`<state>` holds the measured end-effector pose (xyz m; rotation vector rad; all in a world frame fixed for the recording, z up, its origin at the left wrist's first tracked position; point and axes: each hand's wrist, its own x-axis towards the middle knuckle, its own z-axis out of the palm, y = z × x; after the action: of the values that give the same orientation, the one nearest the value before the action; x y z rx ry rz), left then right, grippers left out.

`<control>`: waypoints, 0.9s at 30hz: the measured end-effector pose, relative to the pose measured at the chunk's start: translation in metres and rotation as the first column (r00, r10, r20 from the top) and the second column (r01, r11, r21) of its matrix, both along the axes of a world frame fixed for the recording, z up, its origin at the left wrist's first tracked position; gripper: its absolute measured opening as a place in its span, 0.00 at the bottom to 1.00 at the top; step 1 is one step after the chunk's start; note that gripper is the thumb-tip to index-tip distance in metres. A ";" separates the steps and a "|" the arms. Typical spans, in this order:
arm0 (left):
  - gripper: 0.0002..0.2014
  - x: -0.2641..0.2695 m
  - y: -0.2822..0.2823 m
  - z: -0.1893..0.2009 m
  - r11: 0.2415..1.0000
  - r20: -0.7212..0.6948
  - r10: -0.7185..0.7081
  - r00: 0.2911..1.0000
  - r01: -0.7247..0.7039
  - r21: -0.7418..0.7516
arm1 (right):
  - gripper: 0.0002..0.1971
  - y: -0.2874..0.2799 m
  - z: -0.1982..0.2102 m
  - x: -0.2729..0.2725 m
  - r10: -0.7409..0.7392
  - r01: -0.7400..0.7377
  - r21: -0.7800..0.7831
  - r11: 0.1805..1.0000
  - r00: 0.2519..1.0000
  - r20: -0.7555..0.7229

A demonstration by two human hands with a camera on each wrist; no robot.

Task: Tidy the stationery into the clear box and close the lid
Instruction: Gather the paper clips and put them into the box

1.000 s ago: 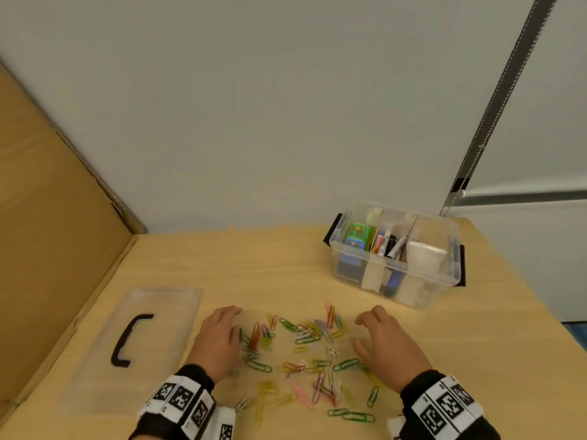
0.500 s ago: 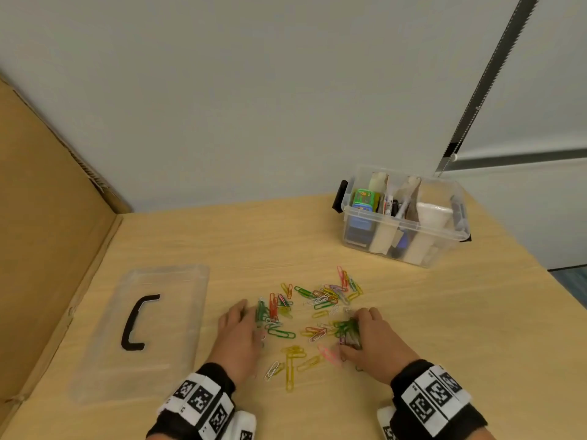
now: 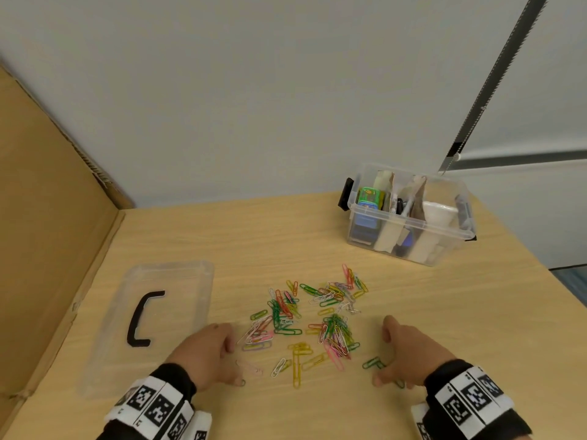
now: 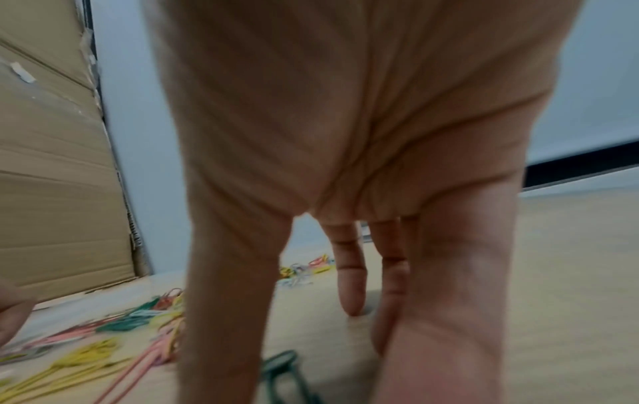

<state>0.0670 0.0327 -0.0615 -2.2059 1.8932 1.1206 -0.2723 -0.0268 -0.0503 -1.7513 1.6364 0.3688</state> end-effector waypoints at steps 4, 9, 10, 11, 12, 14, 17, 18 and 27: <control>0.18 -0.020 -0.002 -0.013 0.996 -0.186 0.082 0.979 -0.086 -0.015 | 0.25 -0.004 -0.008 0.015 -0.048 0.049 -0.012 0.999 0.995 0.087; 0.12 -0.065 -0.017 -0.019 0.988 -0.279 0.055 0.959 -0.093 -0.123 | 0.13 -0.015 -0.023 0.040 -0.150 0.163 -0.016 0.986 0.937 0.314; 0.11 -0.070 -0.020 -0.018 0.985 -0.309 0.063 0.949 -0.109 -0.136 | 0.11 -0.016 -0.022 0.043 -0.164 0.182 -0.015 0.983 0.918 0.362; 0.10 -0.073 -0.023 -0.017 0.980 -0.333 0.071 0.940 -0.128 -0.154 | 0.09 -0.018 -0.020 0.044 -0.179 0.201 -0.010 0.980 0.894 0.412; 0.10 -0.073 -0.026 -0.016 0.971 -0.339 0.077 0.938 -0.148 -0.190 | 0.07 -0.022 -0.017 0.043 -0.190 0.224 -0.020 0.974 0.871 0.453; 0.06 -0.064 -0.035 -0.011 0.924 -0.275 0.091 0.957 -0.184 -0.334 | 0.03 -0.036 -0.012 0.037 -0.148 0.259 -0.187 0.948 0.874 0.463; 0.12 -0.038 -0.047 -0.002 0.849 -0.085 0.202 0.976 -0.218 -0.481 | 0.09 -0.065 -0.012 0.027 -0.066 0.197 -0.470 0.860 0.957 0.282; 0.16 -0.030 -0.051 -0.003 0.862 -0.003 0.233 0.972 -0.208 -0.461 | 0.14 -0.073 -0.014 0.028 -0.061 0.167 -0.479 0.862 0.972 0.228; 0.19 -0.076 -0.044 -0.023 0.950 -0.022 0.109 0.994 -0.110 -0.293 | 0.35 -0.060 -0.033 0.072 0.264 -0.234 -0.269 0.934 0.961 0.083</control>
<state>-0.0095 -0.0118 -0.0848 -2.4887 2.0833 0.9066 -0.2007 -0.0864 -0.0835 -2.1435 1.4306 0.1687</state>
